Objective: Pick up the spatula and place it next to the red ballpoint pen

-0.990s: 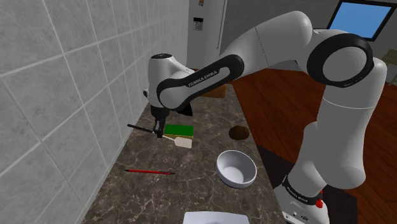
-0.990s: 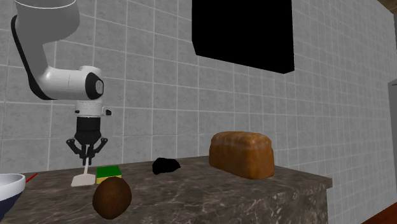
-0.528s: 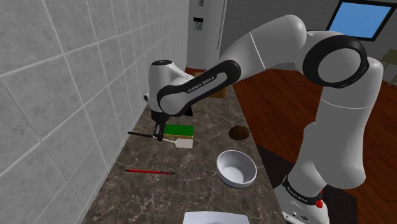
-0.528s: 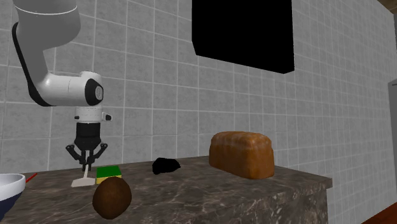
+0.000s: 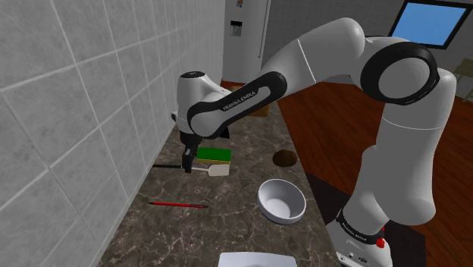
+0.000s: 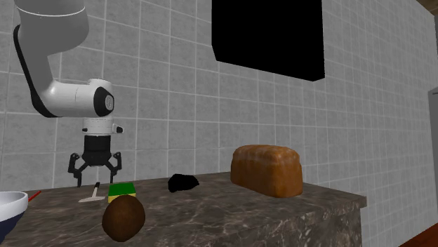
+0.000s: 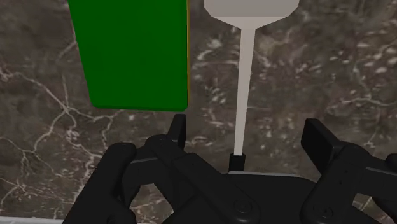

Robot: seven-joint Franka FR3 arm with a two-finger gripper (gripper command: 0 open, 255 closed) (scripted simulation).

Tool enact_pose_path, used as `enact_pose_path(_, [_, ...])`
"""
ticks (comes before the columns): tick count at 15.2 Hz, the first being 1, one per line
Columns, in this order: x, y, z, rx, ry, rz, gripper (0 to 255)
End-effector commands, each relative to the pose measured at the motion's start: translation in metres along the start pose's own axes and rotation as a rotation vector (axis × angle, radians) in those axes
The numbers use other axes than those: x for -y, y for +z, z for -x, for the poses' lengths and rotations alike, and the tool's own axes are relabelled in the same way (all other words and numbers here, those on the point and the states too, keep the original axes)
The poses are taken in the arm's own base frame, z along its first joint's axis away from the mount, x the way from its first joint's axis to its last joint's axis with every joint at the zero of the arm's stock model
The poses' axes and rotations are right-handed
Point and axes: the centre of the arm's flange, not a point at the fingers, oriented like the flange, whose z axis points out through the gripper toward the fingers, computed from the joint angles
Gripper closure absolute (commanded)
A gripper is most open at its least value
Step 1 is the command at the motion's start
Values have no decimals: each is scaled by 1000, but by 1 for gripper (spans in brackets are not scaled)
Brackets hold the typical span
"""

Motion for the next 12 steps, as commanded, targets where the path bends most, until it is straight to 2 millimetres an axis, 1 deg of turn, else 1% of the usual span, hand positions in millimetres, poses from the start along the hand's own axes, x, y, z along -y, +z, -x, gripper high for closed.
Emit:
enact_pose_path(1, [0, 0, 0, 0, 0, 0, 0])
enact_pose_path(4, [0, -40, 0, 0, 0, 0, 0])
enact_pose_path(5, [0, -50, 0, 0, 0, 0, 0])
enact_pose_path(12, [0, -50, 0, 0, 0, 0, 0])
